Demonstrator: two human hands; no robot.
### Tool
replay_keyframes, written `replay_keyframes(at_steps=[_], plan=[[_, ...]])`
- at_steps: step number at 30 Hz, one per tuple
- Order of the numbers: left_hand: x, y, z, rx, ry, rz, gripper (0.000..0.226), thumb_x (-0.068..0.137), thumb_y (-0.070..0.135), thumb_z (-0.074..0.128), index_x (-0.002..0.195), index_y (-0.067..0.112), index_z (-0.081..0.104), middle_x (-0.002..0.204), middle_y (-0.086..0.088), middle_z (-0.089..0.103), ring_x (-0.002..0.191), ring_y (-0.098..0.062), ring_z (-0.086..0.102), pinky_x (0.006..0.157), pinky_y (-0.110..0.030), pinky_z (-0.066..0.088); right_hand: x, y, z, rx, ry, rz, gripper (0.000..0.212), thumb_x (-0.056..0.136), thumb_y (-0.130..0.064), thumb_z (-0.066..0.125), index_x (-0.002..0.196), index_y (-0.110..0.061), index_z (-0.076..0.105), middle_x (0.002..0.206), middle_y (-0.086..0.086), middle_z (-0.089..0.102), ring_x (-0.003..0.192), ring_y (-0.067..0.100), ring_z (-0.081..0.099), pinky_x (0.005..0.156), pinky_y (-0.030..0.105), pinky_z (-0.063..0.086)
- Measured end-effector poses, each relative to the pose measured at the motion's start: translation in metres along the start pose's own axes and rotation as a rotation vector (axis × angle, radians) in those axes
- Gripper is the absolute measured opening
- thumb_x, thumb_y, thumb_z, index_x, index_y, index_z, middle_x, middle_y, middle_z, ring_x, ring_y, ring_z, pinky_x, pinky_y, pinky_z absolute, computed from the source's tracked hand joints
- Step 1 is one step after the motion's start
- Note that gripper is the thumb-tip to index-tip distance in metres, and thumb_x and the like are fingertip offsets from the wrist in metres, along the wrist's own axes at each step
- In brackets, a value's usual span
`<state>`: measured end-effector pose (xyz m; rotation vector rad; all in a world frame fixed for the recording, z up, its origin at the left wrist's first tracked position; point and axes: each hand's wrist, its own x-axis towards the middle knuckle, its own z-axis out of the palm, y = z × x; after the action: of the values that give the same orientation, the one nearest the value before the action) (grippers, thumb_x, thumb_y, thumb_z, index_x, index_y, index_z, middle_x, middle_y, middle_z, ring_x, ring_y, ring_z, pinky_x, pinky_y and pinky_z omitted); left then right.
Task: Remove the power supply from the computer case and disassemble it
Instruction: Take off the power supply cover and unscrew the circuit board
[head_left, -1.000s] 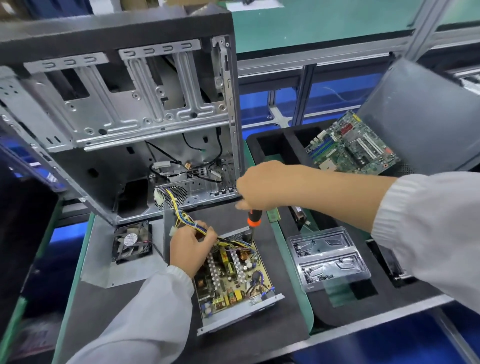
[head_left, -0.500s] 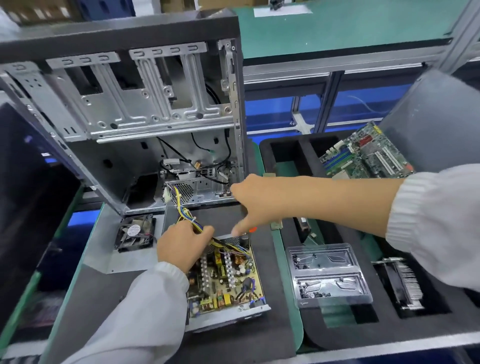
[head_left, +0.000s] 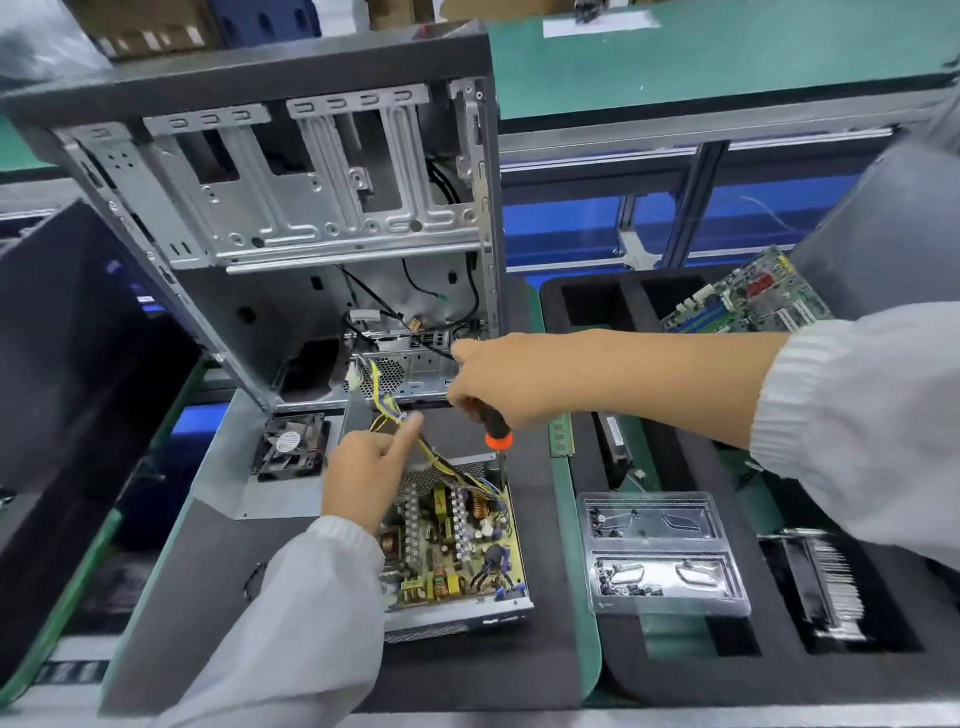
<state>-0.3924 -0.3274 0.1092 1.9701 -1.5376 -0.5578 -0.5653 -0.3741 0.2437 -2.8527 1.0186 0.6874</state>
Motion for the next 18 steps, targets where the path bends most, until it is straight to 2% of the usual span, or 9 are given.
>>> replay_keyframes(at_steps=[3, 4, 6, 7, 9, 11, 14, 16, 18], plan=[[0.005, 0.007, -0.011, -0.244, -0.047, 0.0, 0.063, 0.098, 0.043, 0.053, 0.044, 0.011, 0.044, 0.037, 0.007, 0.036, 0.035, -0.011, 0.037, 0.045, -0.017, 0.031, 0.001, 0.003, 0.003, 0.104, -0.009, -0.023, 0.022, 0.09, -0.018, 0.058, 0.112, -0.017, 0.054, 0.111, 0.004, 0.039, 0.064, 0.005, 0.033, 0.05, 0.023, 0.026], [0.007, 0.011, -0.013, -0.258, -0.096, 0.08, 0.054, 0.095, 0.04, 0.058, 0.048, 0.014, 0.052, 0.036, 0.009, 0.039, 0.034, -0.005, 0.036, 0.042, -0.013, 0.031, 0.003, 0.004, 0.005, 0.149, -0.001, -0.009, 0.03, 0.092, -0.031, 0.059, 0.115, -0.016, 0.05, 0.108, 0.004, 0.04, 0.067, 0.01, 0.04, 0.052, 0.025, 0.029], [0.009, 0.023, -0.011, -0.185, -0.214, 0.28, 0.025, 0.087, 0.031, 0.072, 0.065, 0.023, 0.065, 0.041, 0.014, 0.041, 0.04, -0.005, 0.034, 0.044, -0.015, 0.027, 0.005, 0.003, 0.007, 0.227, 0.042, 0.047, 0.043, 0.095, -0.05, 0.047, 0.117, -0.013, 0.042, 0.098, 0.005, 0.044, 0.074, 0.02, 0.049, 0.055, 0.03, 0.034], [0.009, 0.029, -0.007, -0.186, -0.281, 0.336, 0.011, 0.082, 0.028, 0.078, 0.075, 0.027, 0.069, 0.045, 0.015, 0.041, 0.044, -0.005, 0.03, 0.046, -0.016, 0.024, 0.008, 0.003, 0.01, 0.237, 0.08, 0.081, 0.04, 0.098, -0.049, 0.041, 0.114, -0.013, 0.039, 0.091, 0.005, 0.046, 0.076, 0.024, 0.052, 0.055, 0.033, 0.034], [0.01, 0.035, 0.002, -0.324, -0.38, 0.368, 0.019, 0.076, 0.029, 0.082, 0.088, 0.038, 0.072, 0.053, 0.014, 0.042, 0.053, -0.007, 0.025, 0.052, -0.022, 0.022, 0.012, 0.001, 0.015, 0.162, 0.171, 0.119, 0.026, 0.102, -0.036, 0.037, 0.11, -0.012, 0.036, 0.083, 0.004, 0.045, 0.075, 0.028, 0.053, 0.055, 0.035, 0.036], [0.014, 0.038, 0.008, -0.452, -0.379, 0.359, 0.012, 0.075, 0.037, 0.078, 0.085, 0.042, 0.073, 0.061, 0.0, 0.04, 0.061, -0.015, 0.031, 0.06, -0.029, 0.022, 0.015, 0.001, 0.017, 0.128, 0.208, 0.08, 0.016, 0.101, -0.024, 0.041, 0.111, -0.012, 0.036, 0.09, 0.004, 0.049, 0.074, 0.027, 0.051, 0.057, 0.035, 0.037], [0.021, 0.027, 0.014, -0.559, -0.384, 0.356, 0.015, 0.076, 0.039, 0.076, 0.083, 0.026, 0.074, 0.059, -0.005, 0.029, 0.059, -0.016, 0.028, 0.06, -0.027, 0.022, 0.012, 0.007, 0.011, 0.215, 0.093, -0.021, 0.029, 0.095, -0.015, 0.051, 0.12, -0.014, 0.036, 0.102, 0.005, 0.055, 0.086, 0.019, 0.045, 0.061, 0.031, 0.035], [0.021, 0.022, 0.019, -0.614, -0.366, 0.329, 0.023, 0.077, 0.035, 0.076, 0.077, 0.013, 0.071, 0.053, 0.008, 0.02, 0.053, -0.009, 0.018, 0.053, -0.019, 0.017, 0.007, 0.011, 0.004, 0.291, -0.03, -0.045, 0.039, 0.092, -0.009, 0.051, 0.126, -0.02, 0.035, 0.103, 0.006, 0.056, 0.087, 0.012, 0.036, 0.056, 0.024, 0.03], [0.019, 0.02, 0.024, -0.615, -0.335, 0.308, 0.04, 0.076, 0.037, 0.077, 0.078, -0.001, 0.065, 0.052, 0.014, 0.019, 0.053, -0.007, 0.016, 0.051, -0.019, 0.016, 0.003, 0.012, 0.001, 0.323, -0.084, -0.08, 0.044, 0.091, -0.009, 0.054, 0.128, -0.023, 0.035, 0.106, 0.004, 0.054, 0.094, 0.014, 0.037, 0.055, 0.021, 0.029]])
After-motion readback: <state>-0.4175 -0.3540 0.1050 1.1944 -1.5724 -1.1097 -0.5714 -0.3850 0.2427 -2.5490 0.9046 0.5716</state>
